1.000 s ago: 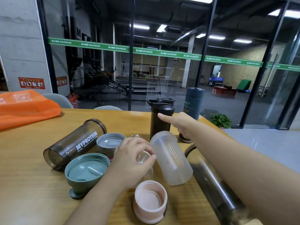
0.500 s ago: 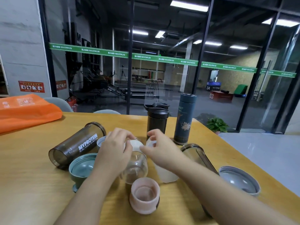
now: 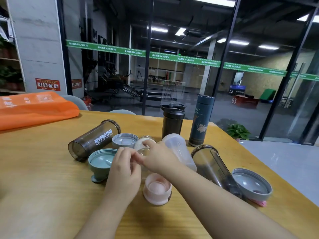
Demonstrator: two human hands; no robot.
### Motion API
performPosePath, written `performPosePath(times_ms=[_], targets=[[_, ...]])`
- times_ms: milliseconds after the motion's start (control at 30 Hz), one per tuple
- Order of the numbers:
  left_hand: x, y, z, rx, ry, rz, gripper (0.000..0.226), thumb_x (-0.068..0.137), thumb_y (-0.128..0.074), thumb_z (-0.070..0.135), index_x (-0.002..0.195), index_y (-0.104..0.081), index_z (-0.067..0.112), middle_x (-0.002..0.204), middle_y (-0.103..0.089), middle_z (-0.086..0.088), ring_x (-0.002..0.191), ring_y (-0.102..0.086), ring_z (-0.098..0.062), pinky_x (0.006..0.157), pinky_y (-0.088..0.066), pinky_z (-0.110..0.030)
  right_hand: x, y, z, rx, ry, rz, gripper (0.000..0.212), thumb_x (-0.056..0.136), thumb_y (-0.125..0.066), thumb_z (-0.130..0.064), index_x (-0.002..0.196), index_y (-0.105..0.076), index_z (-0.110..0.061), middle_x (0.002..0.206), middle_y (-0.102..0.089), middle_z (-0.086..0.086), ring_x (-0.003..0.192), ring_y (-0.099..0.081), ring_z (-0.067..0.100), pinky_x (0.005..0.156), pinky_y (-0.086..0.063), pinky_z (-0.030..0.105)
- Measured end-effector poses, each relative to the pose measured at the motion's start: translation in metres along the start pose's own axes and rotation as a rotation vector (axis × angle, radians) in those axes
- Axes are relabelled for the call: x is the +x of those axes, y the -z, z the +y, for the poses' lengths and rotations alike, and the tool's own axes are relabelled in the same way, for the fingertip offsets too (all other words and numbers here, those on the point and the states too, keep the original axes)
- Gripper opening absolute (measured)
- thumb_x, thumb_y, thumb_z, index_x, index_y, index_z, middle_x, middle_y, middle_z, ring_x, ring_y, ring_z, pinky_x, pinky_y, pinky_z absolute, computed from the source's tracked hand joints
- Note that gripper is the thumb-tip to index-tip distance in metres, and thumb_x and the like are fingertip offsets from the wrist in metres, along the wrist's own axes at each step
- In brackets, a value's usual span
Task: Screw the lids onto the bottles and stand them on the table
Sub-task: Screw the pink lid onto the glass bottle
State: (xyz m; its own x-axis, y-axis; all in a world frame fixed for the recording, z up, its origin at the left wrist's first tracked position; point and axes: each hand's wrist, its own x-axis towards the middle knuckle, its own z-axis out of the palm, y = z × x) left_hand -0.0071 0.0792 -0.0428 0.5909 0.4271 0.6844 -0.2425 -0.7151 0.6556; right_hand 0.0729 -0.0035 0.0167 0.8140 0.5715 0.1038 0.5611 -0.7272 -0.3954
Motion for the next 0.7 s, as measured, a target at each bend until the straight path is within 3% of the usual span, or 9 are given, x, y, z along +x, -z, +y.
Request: performPosePath(times_ms=[167, 433, 567, 700], targets=[[-0.015, 0.001, 0.004, -0.028, 0.066, -0.176, 0.030, 0.073, -0.054, -0.008, 0.079, -0.048, 0.021, 0.086, -0.055, 0.000, 0.077, -0.050, -0.012, 0.066, -0.040, -0.017, 0.002, -0.002, -0.001, 0.001, -0.077, -0.017, 0.060, 0.080, -0.058, -0.039, 0.132, -0.033, -0.023, 0.119, -0.050, 0.012, 0.102, -0.056, 0.031, 0.085, -0.050, 0.039], [-0.022, 0.004, 0.009, -0.077, 0.124, -0.247, 0.027, 0.079, -0.068, 0.024, 0.079, -0.043, 0.035, 0.088, -0.055, 0.011, 0.084, -0.060, -0.009, 0.073, -0.049, -0.027, 0.004, -0.005, -0.001, 0.033, -0.120, 0.013, 0.062, 0.080, -0.061, -0.036, 0.132, -0.030, -0.022, 0.114, -0.052, 0.011, 0.098, -0.057, 0.029, 0.083, -0.053, 0.041], [-0.024, 0.004, 0.012, -0.066, 0.181, -0.307, 0.032, 0.075, -0.073, 0.035, 0.085, -0.043, 0.029, 0.093, -0.053, 0.010, 0.088, -0.056, -0.001, 0.073, -0.047, -0.019, 0.002, -0.007, 0.001, 0.053, -0.122, 0.051, 0.063, 0.080, -0.061, -0.036, 0.133, -0.030, -0.021, 0.112, -0.053, 0.009, 0.099, -0.056, 0.027, 0.084, -0.054, 0.042], [-0.024, 0.004, 0.015, -0.076, 0.228, -0.342, 0.047, 0.066, -0.082, 0.039, 0.089, -0.044, 0.026, 0.095, -0.054, 0.006, 0.089, -0.052, -0.003, 0.066, -0.042, -0.008, -0.001, -0.004, 0.003, 0.069, -0.111, 0.081, 0.064, 0.079, -0.059, -0.037, 0.133, -0.029, -0.021, 0.110, -0.052, 0.010, 0.096, -0.056, 0.028, 0.083, -0.054, 0.042]])
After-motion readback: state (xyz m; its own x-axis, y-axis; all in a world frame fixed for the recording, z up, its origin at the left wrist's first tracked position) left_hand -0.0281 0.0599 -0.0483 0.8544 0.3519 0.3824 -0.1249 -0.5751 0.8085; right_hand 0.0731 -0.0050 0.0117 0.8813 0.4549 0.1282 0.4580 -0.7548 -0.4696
